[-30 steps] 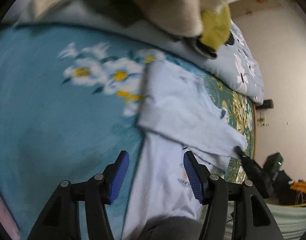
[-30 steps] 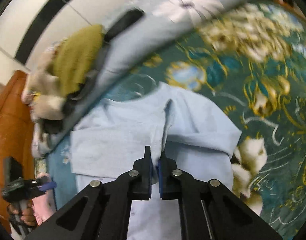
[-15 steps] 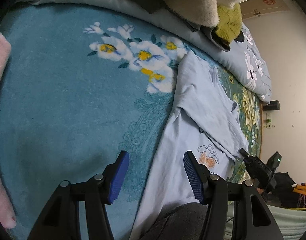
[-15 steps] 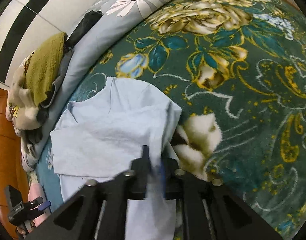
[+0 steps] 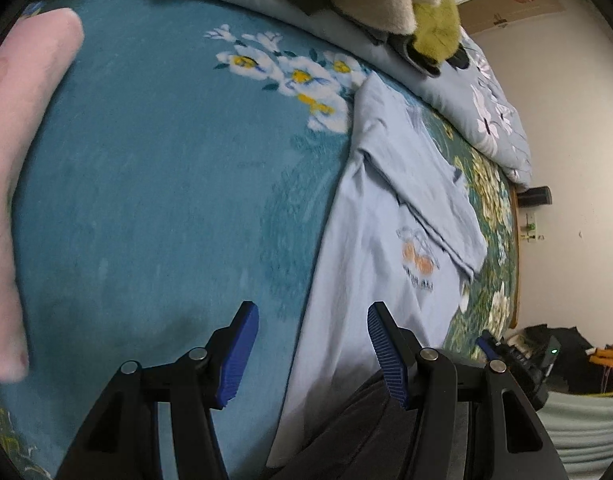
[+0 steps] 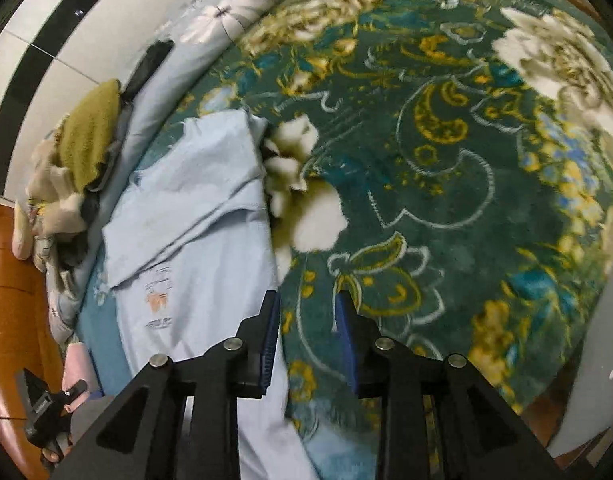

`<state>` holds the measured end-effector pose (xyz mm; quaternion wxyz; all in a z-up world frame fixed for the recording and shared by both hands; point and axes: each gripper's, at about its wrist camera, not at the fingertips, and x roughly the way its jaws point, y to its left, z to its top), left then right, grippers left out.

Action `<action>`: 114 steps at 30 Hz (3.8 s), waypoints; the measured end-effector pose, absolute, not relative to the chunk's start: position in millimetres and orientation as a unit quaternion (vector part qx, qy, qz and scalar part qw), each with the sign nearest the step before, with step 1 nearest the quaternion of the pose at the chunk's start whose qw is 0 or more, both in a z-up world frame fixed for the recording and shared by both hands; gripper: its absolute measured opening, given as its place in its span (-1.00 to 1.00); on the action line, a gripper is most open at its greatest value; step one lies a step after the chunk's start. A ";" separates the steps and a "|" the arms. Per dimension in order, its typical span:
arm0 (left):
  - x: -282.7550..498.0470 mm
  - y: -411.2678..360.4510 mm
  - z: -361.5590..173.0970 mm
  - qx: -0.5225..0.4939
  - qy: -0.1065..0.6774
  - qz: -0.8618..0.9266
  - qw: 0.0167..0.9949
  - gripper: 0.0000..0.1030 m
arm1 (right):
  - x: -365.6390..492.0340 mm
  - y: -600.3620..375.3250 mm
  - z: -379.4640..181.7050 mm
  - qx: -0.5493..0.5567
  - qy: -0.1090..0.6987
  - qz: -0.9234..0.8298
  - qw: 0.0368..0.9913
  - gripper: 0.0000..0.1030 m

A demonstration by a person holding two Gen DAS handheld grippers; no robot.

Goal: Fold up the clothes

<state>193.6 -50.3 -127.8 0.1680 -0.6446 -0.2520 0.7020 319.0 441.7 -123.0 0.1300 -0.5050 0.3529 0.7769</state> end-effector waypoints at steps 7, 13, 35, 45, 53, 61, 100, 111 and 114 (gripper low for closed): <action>220.5 -44.3 -103.3 -0.628 -0.227 0.718 0.196 0.18 | 336.9 423.7 -59.2 -0.455 0.328 0.820 0.119 -0.43; 226.6 -32.3 -79.3 -0.611 -0.195 0.738 0.211 0.21 | 355.6 413.9 25.1 -0.389 0.292 0.868 0.103 -0.19; 274.4 7.4 -163.8 -0.645 -0.144 0.727 0.187 0.20 | 399.8 382.8 -86.8 -0.524 0.367 0.762 0.098 -0.04; 262.4 -17.5 -183.2 -0.638 -0.223 0.714 0.184 0.16 | 363.2 374.6 -171.4 -0.575 0.404 0.705 0.097 -0.04; 263.1 -11.0 -192.0 -0.642 -0.230 0.707 0.188 -0.52 | 339.9 373.8 -186.0 -0.580 0.396 0.705 0.095 -0.33; 267.4 -27.0 -168.0 -0.618 -0.226 0.735 0.166 -0.95 | 347.5 366.0 -165.9 -0.562 0.364 0.737 0.095 -0.95; 328.5 -73.8 -192.8 -0.652 -0.288 0.674 0.194 -0.19 | 410.6 352.3 -191.5 -0.631 0.372 0.675 0.087 -0.32; 329.1 -71.8 -193.2 -0.649 -0.286 0.682 0.180 -0.30 | 411.5 344.3 -195.4 -0.650 0.327 0.680 0.091 -0.13; 330.6 -73.5 -192.3 -0.650 -0.281 0.685 0.172 -0.74 | 407.7 334.2 -191.9 -0.649 0.322 0.686 0.076 -0.57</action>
